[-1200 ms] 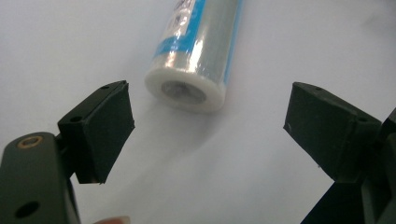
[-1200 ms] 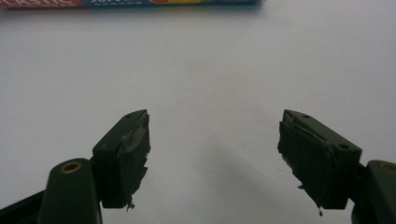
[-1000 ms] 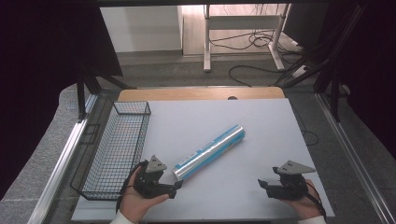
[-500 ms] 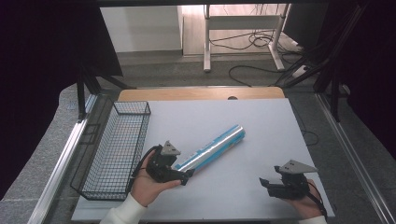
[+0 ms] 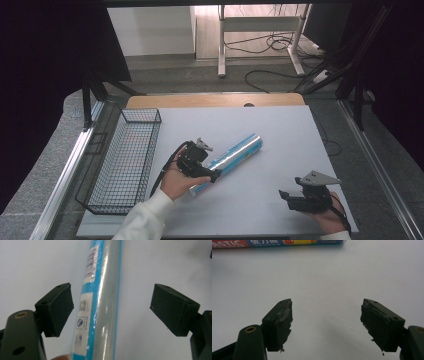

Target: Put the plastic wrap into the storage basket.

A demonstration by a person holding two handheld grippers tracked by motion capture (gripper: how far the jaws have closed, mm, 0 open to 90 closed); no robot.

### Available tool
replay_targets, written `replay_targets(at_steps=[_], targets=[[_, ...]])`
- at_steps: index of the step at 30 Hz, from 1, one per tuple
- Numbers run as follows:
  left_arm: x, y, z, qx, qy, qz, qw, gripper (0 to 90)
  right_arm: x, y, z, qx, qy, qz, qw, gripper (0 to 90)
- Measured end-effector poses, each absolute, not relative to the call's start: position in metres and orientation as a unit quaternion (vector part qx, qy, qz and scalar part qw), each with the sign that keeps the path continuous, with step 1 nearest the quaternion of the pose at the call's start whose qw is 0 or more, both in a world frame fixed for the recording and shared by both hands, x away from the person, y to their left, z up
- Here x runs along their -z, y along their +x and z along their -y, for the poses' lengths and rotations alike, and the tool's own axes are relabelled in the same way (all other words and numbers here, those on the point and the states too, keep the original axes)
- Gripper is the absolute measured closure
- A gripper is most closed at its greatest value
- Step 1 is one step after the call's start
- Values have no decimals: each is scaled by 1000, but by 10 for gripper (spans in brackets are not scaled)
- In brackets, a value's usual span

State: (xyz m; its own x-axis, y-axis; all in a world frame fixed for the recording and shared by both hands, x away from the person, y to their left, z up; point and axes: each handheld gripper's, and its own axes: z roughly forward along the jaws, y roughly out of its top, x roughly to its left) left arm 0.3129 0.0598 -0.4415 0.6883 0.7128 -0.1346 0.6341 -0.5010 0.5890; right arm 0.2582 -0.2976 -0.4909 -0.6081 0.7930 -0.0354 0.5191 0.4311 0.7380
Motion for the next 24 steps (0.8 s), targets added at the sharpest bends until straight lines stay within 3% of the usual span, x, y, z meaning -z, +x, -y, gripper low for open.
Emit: replay_targets(at_steps=[14,24], targets=[[451,357,-25,-65,871,-390,292,203,487,257,299,-354,400,-819,210,256],[468,380,-11,-29,881,-384,273,210,484,256,296,-348,399,-820,217,256]])
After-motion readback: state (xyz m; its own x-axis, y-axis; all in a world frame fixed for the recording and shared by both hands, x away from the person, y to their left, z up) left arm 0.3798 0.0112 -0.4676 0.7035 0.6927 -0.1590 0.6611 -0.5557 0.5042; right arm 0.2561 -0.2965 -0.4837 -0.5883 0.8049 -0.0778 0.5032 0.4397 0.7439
